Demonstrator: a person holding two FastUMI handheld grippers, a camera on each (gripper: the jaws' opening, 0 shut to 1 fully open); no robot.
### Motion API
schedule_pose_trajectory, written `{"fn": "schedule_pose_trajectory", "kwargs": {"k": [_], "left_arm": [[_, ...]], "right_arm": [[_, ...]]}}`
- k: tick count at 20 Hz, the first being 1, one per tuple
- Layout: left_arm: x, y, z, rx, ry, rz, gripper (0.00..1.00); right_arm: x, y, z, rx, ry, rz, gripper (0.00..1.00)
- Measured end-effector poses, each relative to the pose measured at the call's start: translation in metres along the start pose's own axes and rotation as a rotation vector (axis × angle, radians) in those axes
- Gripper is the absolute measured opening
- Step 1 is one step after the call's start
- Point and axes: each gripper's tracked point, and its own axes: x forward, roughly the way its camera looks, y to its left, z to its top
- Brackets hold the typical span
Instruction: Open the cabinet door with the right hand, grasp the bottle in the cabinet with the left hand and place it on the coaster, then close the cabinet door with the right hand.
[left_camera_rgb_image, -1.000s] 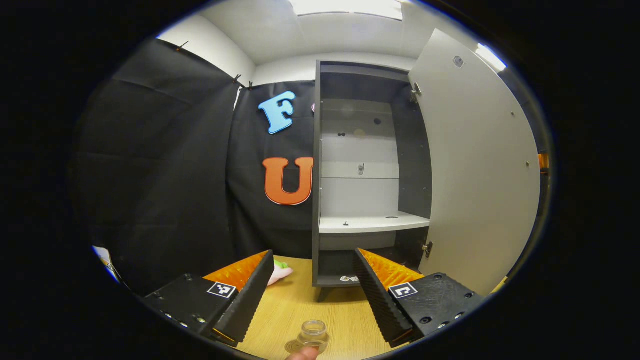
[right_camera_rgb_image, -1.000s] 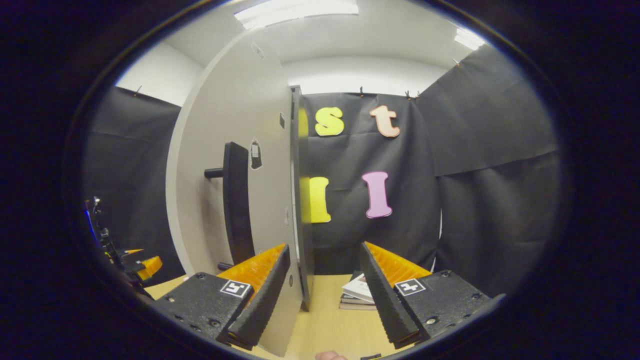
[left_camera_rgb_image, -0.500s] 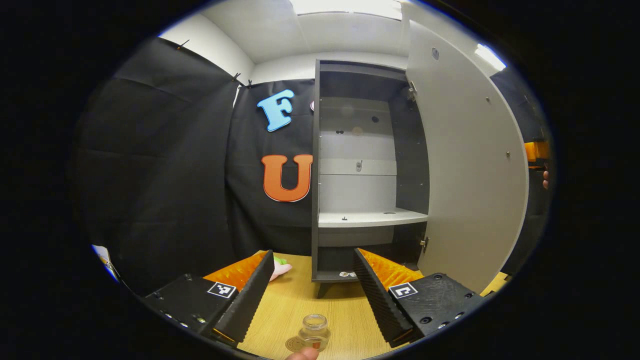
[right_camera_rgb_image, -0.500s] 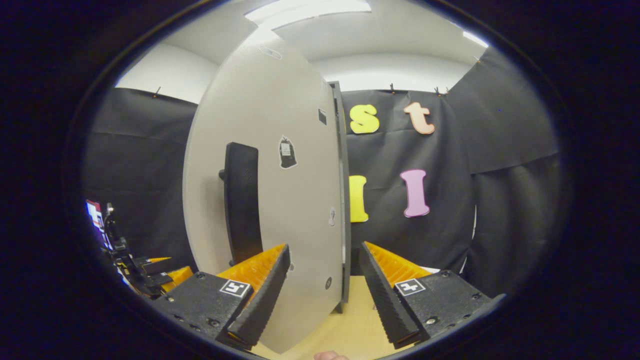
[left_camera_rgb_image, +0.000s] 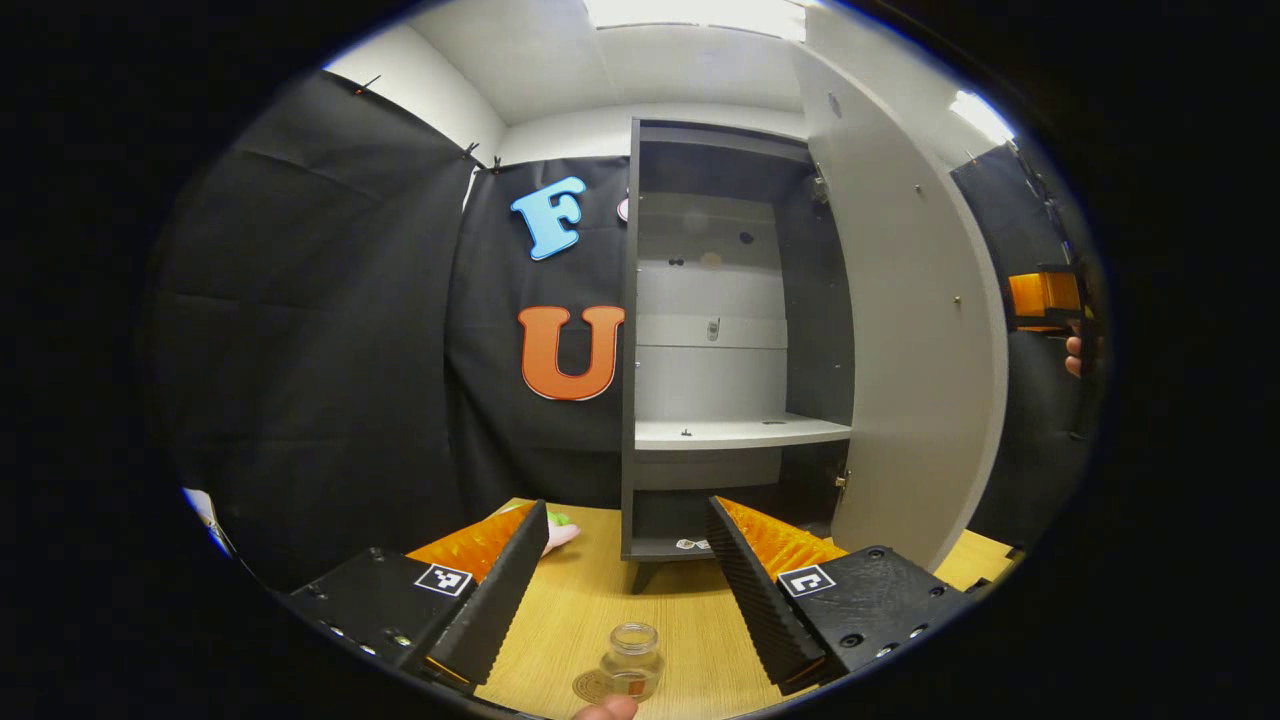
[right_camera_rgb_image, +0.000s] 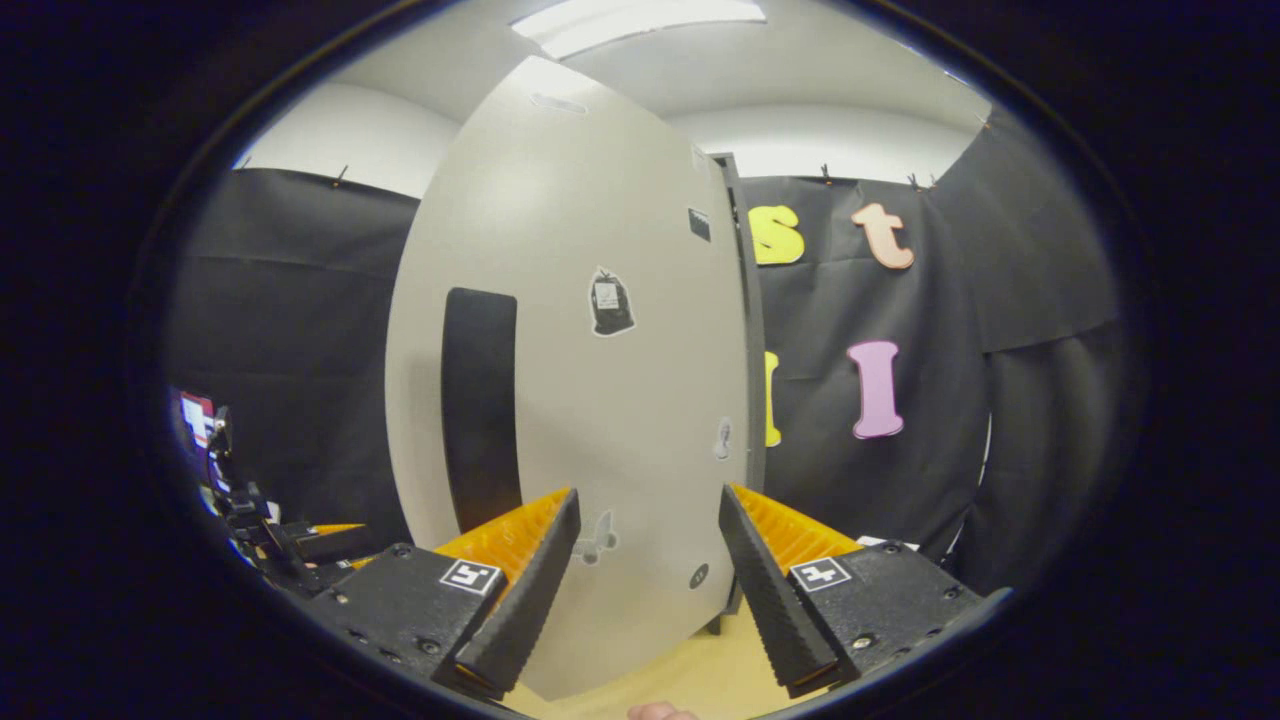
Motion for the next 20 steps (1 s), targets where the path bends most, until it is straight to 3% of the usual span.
{"fn": "schedule_pose_trajectory", "kwargs": {"k": [12,20], "left_arm": [[0.012,0.019,-0.008,-0.001,0.017,-0.017,0.95],[0.012,0.046,-0.013,-0.001,0.022,0.026,0.95]], "right_arm": [[0.046,0.058,-0.001,0.047,-0.026,0.149,0.92],[0.055,0.063,-0.003,0.050,-0.025,0.112,0.89]]}}
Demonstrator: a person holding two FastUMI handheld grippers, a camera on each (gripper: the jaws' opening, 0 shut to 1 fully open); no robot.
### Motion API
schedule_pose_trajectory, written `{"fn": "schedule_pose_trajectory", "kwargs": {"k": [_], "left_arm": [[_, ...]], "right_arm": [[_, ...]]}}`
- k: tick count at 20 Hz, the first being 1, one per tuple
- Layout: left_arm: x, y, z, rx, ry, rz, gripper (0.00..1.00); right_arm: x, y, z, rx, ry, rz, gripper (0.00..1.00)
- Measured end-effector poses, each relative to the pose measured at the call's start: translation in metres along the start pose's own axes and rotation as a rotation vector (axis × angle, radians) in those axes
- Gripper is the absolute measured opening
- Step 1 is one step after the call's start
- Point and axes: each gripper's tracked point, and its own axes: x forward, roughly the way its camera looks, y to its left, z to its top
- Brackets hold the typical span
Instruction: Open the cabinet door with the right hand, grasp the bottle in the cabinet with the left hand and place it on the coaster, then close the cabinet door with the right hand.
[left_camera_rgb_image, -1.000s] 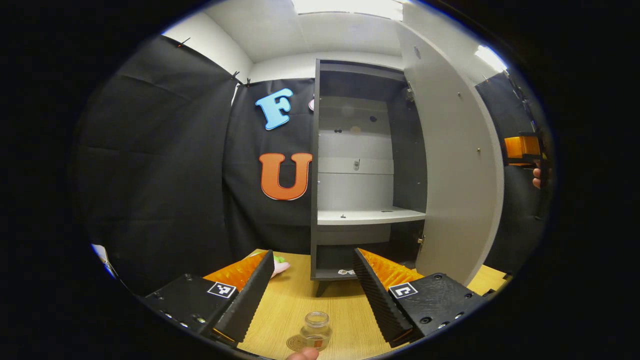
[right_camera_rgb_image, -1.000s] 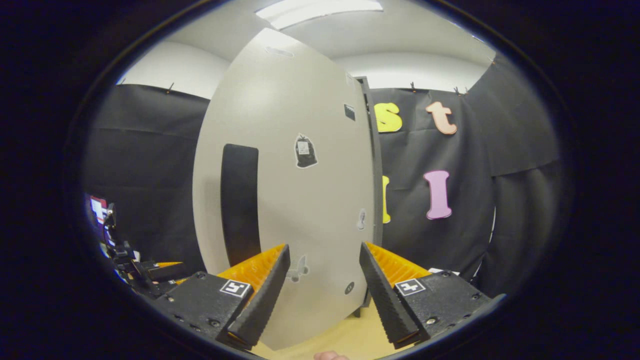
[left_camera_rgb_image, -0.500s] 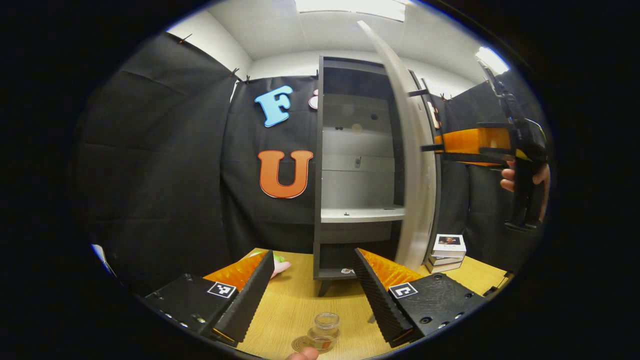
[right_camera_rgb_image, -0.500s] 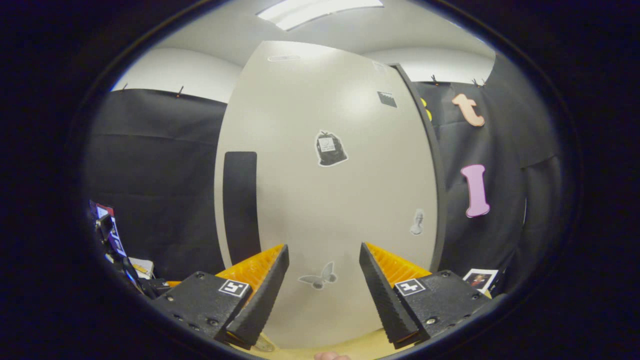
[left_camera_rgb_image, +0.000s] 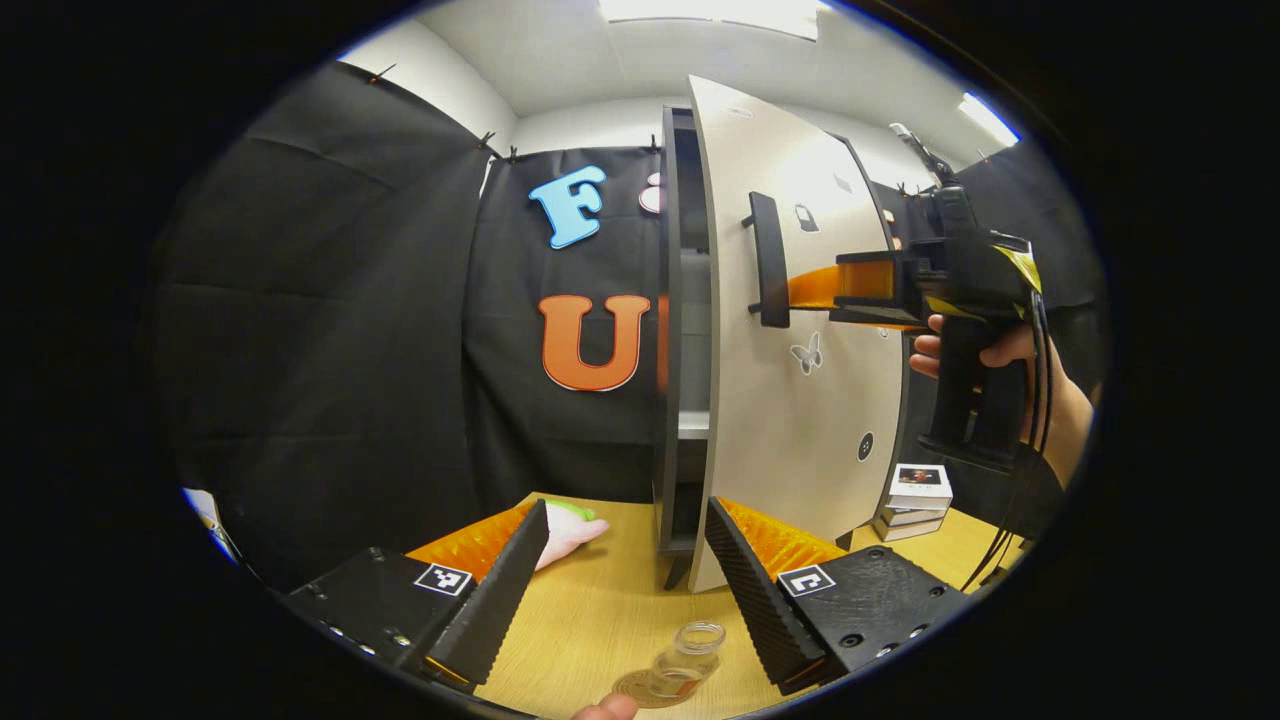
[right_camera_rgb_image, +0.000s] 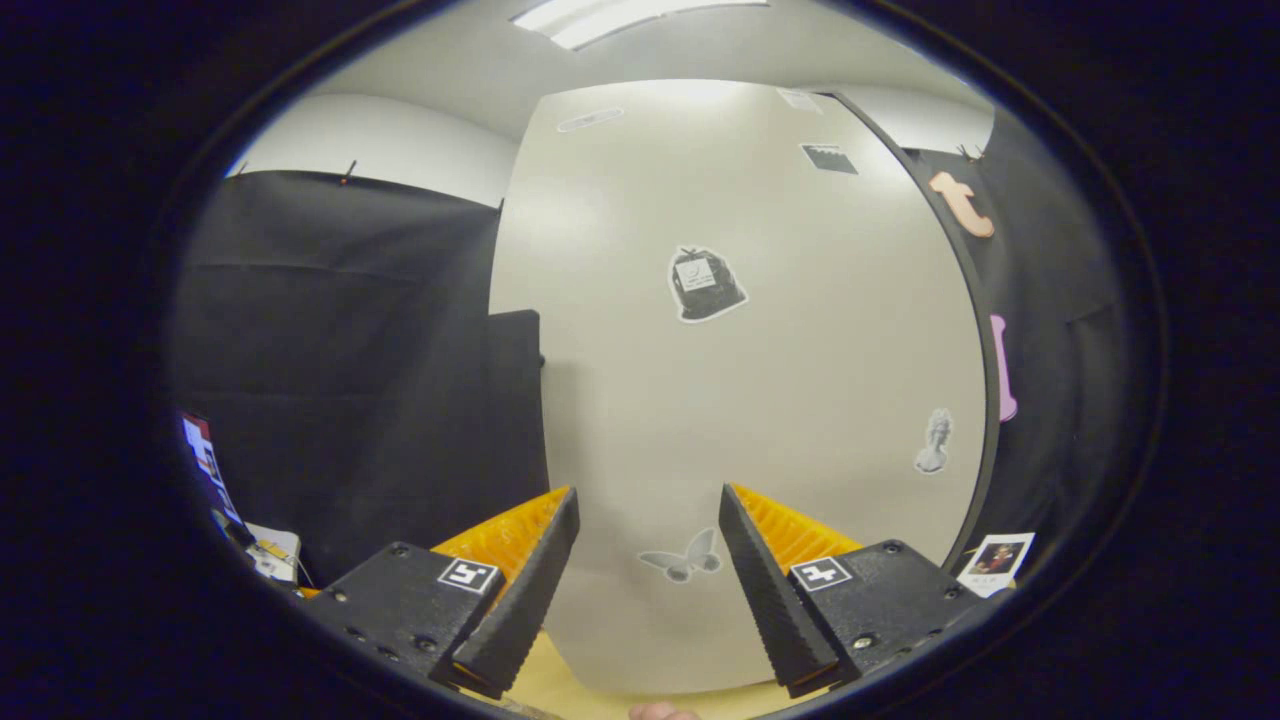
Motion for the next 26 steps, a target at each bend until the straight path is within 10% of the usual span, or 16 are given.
{"fn": "schedule_pose_trajectory", "kwargs": {"k": [26], "left_arm": [[-0.006,-0.035,0.036,-0.043,-0.107,-0.002,0.95]], "right_arm": [[-0.252,-0.113,-0.057,-0.105,0.008,-0.411,0.92]]}}
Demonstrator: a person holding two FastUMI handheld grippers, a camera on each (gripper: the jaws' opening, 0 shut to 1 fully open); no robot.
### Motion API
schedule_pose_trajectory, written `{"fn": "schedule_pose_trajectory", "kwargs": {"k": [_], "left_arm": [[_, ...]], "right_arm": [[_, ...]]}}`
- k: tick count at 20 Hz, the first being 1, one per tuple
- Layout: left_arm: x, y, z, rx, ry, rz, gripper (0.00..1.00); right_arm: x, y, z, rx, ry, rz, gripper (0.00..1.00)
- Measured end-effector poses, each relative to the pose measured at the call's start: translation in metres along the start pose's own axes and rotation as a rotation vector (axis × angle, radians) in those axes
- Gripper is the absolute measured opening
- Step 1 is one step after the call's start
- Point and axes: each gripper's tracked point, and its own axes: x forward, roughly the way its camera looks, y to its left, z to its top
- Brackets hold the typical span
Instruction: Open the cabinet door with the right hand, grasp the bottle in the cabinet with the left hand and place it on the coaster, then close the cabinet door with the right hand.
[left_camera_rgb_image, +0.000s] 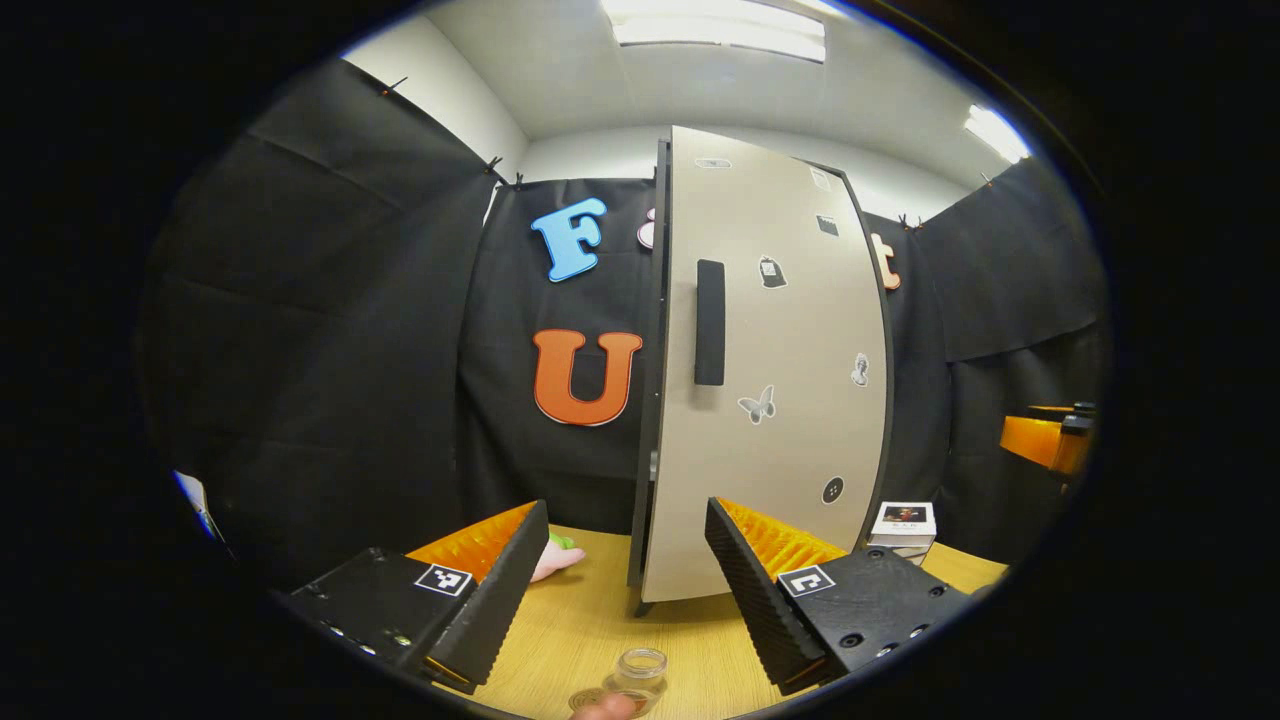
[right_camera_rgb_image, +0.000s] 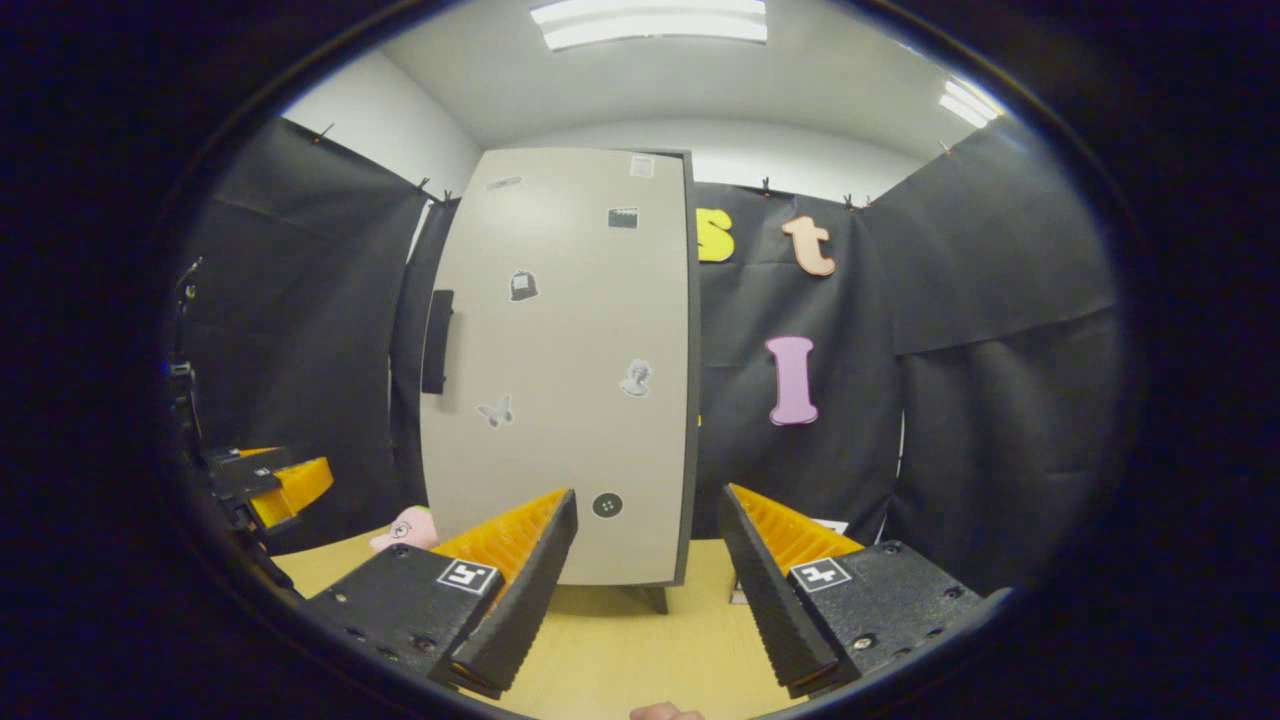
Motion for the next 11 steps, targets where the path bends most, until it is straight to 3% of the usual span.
{"fn": "schedule_pose_trajectory", "kwargs": {"k": [11], "left_arm": [[-0.010,-0.007,0.007,0.024,-0.008,0.001,0.95]], "right_arm": [[-0.011,-0.033,0.001,0.068,0.013,-0.026,0.92]]}}
